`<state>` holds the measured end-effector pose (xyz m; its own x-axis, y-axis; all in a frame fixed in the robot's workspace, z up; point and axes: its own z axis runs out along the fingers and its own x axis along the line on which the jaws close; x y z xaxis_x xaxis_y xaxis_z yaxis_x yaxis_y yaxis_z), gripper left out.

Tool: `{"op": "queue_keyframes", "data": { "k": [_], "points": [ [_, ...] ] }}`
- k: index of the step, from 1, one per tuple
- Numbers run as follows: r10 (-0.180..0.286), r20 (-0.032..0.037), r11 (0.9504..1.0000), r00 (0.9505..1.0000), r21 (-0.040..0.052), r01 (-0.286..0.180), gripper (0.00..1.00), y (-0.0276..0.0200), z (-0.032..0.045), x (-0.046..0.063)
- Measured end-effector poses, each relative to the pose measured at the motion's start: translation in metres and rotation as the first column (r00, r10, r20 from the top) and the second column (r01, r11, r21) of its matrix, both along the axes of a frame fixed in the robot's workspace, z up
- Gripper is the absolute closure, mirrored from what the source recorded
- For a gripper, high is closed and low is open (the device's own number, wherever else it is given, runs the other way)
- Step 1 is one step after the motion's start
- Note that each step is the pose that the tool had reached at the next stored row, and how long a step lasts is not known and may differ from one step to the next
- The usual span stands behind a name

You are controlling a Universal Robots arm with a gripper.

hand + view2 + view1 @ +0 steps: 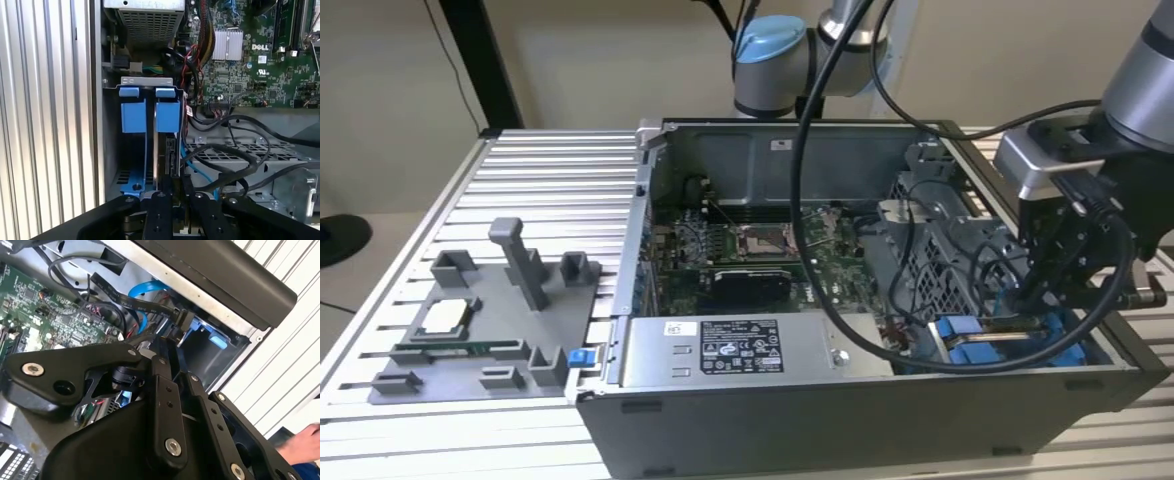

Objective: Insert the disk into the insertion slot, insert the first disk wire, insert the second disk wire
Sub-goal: 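Insert the first disk wire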

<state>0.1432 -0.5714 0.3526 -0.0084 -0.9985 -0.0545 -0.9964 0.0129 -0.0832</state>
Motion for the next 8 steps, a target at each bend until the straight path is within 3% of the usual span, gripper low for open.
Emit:
{"op": "queue_keyframes", "data": {
  "k": [1,2,8],
  "points": [
    [0.000,0.0096,1.0000,1.0000,0.0004,0.000,1.00,-0.0001,-0.0005,-0.0001],
    [0.000,0.0139,1.0000,0.9999,0.0005,0.000,1.00,-0.0001,-0.0011,-0.0002],
    [0.000,0.0218,1.0000,0.9998,0.0005,0.000,1.00,-0.0001,-0.0047,-0.0026]
  ]
}}
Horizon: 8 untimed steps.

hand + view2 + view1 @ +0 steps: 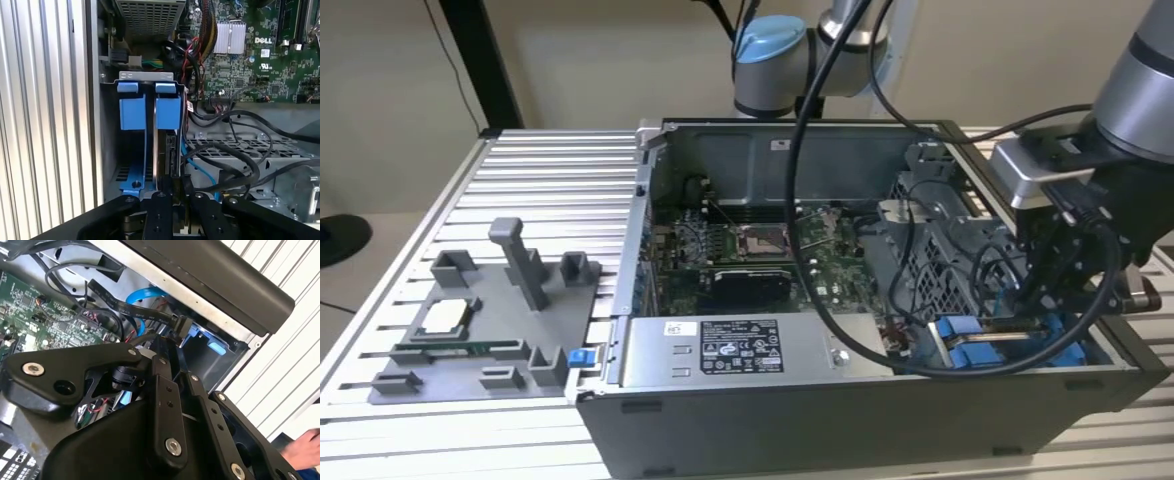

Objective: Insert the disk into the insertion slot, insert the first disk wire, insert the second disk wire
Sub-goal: 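Insert the first disk wire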

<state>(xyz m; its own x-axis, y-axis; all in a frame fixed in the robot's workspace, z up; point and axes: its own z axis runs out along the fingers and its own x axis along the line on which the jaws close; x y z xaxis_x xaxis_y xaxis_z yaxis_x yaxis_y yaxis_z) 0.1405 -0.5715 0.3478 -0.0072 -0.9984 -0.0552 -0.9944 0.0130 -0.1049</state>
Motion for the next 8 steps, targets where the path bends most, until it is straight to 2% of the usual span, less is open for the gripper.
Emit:
{"op": "queue_keyframes", "data": {
  "k": [4,8],
  "points": [
    [0.000,0.0085,1.0000,1.0000,0.0000,0.000,1.00,0.0000,-0.0023,-0.0009],
    [0.000,0.0097,1.0000,1.0000,0.0001,0.000,1.00,-0.0001,-0.0034,-0.0021]
  ]
}}
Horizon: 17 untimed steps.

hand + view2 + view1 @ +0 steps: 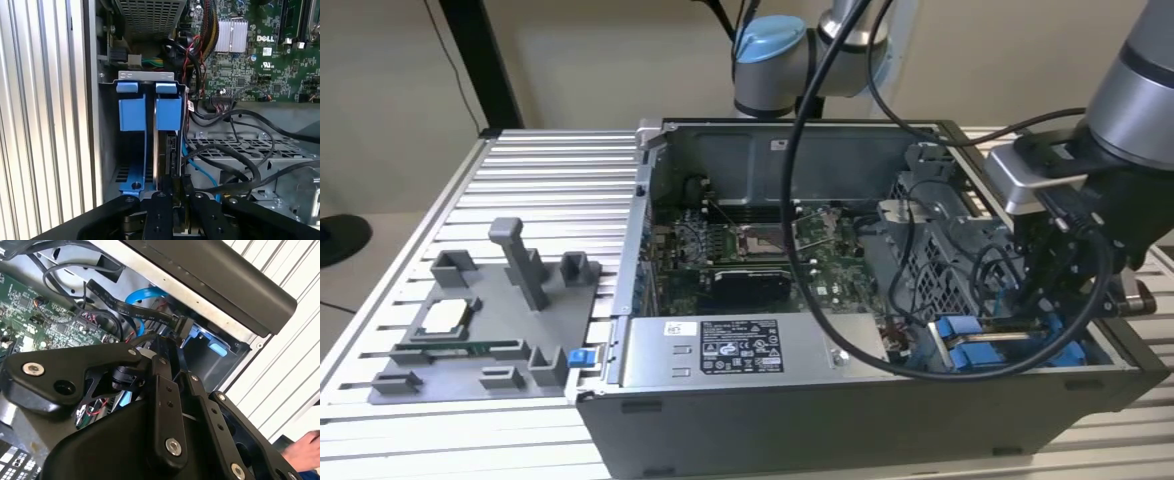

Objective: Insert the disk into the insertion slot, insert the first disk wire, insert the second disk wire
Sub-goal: 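Insert the first disk wire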

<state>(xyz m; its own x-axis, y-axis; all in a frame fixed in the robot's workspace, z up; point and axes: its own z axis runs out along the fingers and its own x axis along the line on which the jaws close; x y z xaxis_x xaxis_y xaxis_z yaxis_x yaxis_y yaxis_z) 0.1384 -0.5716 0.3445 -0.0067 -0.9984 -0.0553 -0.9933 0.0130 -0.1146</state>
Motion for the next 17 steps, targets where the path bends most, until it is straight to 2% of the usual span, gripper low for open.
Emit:
{"op": "queue_keyframes", "data": {
  "k": [17],
  "points": [
    [-0.014,0.0021,0.9999,0.9999,-0.0002,0.014,1.00,0.0000,-0.0058,-0.0013]
  ]
}}
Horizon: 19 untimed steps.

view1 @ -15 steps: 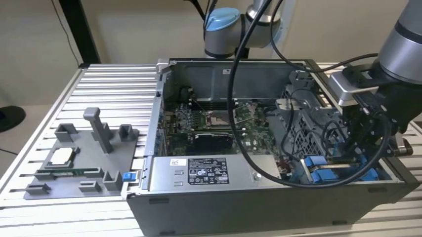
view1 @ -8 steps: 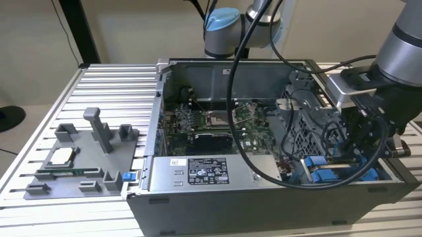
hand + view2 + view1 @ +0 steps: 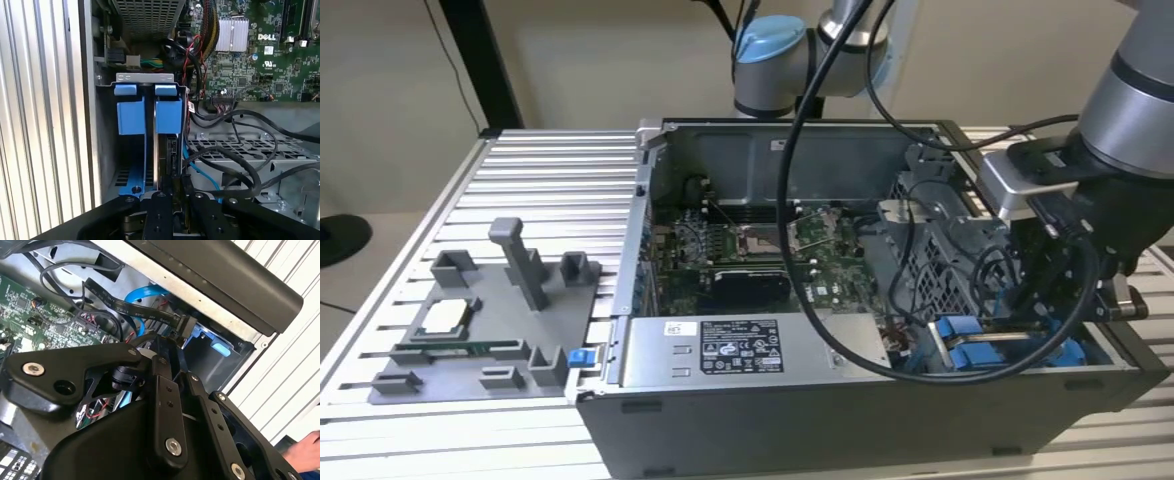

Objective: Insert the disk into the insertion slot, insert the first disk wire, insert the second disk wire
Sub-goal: 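Insert the first disk wire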

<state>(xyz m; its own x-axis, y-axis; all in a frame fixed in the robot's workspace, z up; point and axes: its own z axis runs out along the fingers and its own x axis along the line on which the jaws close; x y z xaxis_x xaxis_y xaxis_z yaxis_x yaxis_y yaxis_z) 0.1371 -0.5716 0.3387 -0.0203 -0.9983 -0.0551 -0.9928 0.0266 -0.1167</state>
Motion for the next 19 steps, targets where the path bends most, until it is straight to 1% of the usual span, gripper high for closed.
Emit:
{"op": "queue_keyframes", "data": {
  "k": [6,10,11,12,17,18,19],
  "points": [
    [-0.004,0.0001,1.0000,1.0000,-0.0013,0.004,1.00,0.0000,-0.0077,0.000],
    [-0.004,-0.0002,1.0000,1.0000,0.0012,0.004,1.00,0.0000,-0.0089,0.000],
    [-0.004,-0.0006,1.0000,1.0000,0.0034,0.004,1.00,-0.0001,-0.0074,0.000],
    [-0.004,-0.0011,1.0000,1.0000,0.0043,0.004,1.00,-0.0001,-0.0039,0.000],
    [-0.004,-0.0025,1.0000,1.0000,0.0023,0.004,1.00,0.0000,0.0189,0.000],
    [-0.004,-0.0030,1.0000,1.0000,0.0028,0.004,1.00,0.0000,0.0224,0.000],
    [-0.004,-0.0052,1.0000,1.0000,0.0025,0.004,1.00,0.0000,0.0254,0.000]
  ]
}}
